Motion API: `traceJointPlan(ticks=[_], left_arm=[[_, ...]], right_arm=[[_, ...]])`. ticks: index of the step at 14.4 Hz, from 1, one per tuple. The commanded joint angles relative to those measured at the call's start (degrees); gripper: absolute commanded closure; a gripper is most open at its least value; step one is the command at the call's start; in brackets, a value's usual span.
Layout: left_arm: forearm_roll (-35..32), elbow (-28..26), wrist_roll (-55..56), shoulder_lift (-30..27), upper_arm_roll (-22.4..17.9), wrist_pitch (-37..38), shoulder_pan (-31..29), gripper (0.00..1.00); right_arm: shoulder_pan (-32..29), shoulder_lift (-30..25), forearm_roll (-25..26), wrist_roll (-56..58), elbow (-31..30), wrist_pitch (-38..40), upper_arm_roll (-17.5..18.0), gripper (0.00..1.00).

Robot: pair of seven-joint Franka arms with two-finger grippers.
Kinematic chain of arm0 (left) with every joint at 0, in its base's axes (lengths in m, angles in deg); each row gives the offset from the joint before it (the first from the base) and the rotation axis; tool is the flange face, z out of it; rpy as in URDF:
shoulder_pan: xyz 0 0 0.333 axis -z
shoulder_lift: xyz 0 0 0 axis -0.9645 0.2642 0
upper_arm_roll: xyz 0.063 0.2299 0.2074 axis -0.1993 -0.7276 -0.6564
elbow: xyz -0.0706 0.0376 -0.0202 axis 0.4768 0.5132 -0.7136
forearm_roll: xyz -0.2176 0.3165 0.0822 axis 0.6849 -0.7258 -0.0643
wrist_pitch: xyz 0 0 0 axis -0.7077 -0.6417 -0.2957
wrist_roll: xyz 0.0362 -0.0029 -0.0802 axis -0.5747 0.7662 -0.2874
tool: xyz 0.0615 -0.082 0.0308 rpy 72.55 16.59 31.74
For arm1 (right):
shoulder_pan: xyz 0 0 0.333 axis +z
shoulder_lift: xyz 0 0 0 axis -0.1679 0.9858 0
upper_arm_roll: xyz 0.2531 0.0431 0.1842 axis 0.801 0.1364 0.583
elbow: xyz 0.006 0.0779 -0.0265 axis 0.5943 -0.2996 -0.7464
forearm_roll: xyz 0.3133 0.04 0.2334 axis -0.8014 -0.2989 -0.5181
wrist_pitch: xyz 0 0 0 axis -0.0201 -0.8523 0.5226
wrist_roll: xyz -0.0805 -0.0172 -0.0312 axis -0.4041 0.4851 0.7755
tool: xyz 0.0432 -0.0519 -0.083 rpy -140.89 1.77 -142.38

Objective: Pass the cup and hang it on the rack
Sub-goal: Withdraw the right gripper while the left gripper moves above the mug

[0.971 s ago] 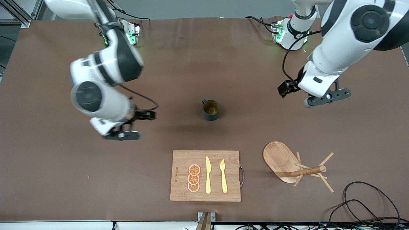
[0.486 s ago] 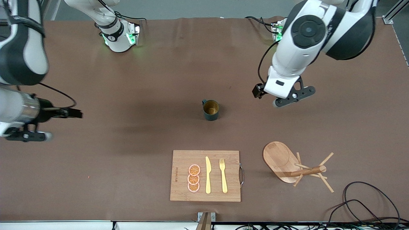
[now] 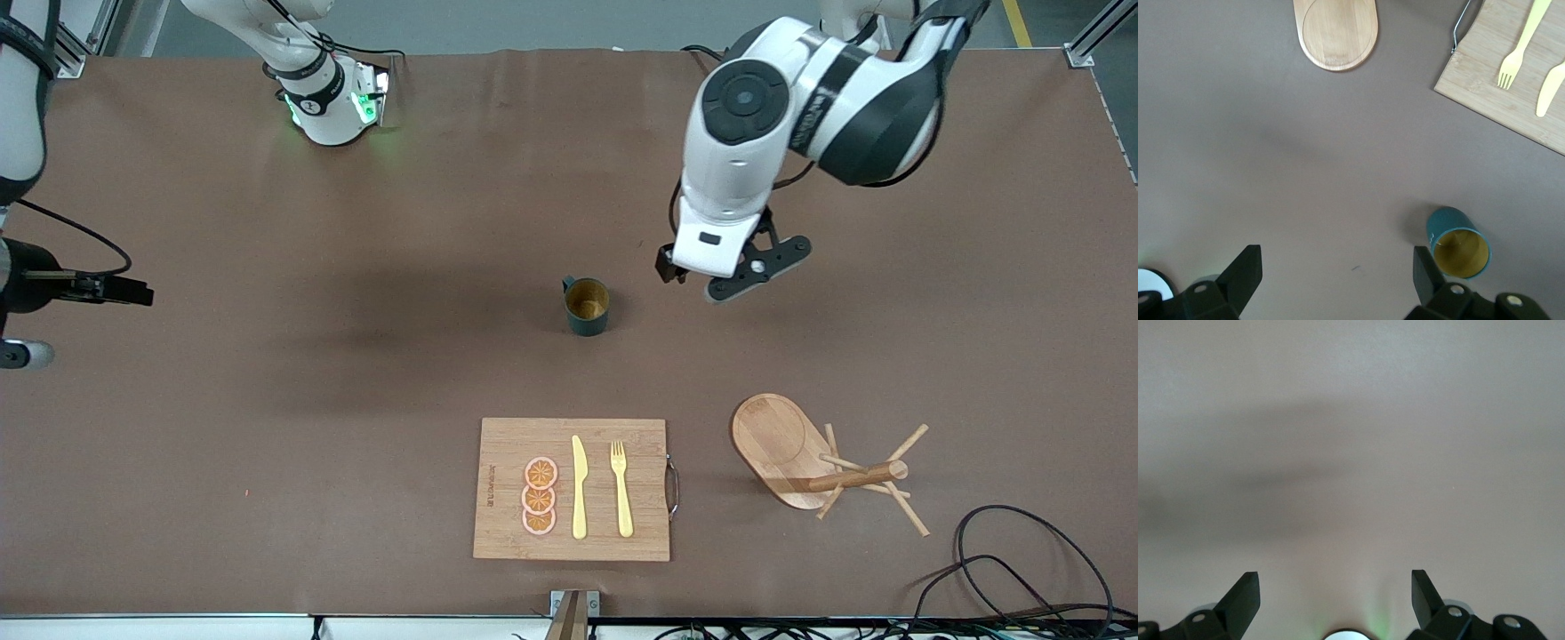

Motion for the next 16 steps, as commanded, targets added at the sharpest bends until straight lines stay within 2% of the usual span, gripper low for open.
traceJointPlan(ticks=[1,5,9,11,14,16], left_arm=[[-3.80,3.47,6.35,4.18,-0.10,0.47,3.37,0.00],[-8.98,5.06,13.92,7.87,-0.54,0.47,7.68,0.00],[-13.65,5.23,18.76,11.21,-0.89,0.56,11.46,0.00],[-16.28,5.50,22.09,12.71,-0.80,0.65,12.69,0.00],[-19.45,5.41,24.83,14.38,-0.89,1.18,14.36,0.00],[-20.85,5.41,25.10,15.17,-0.89,1.44,15.24,0.00]], right_arm=[[-1.50,-0.18,0.31,0.89,1.02,1.24,1.34,0.00],[-1.24,-0.27,-0.39,1.07,0.68,2.47,1.69,0.00],[-2.73,-0.62,-4.87,1.25,0.67,2.38,1.43,0.00],[-2.47,-2.10,-5.05,1.25,0.15,2.64,1.43,0.00],[-2.21,-6.14,-4.88,1.34,-4.67,1.16,1.43,0.00],[0.32,-10.00,-4.00,1.25,-9.41,-1.38,1.08,0.00]])
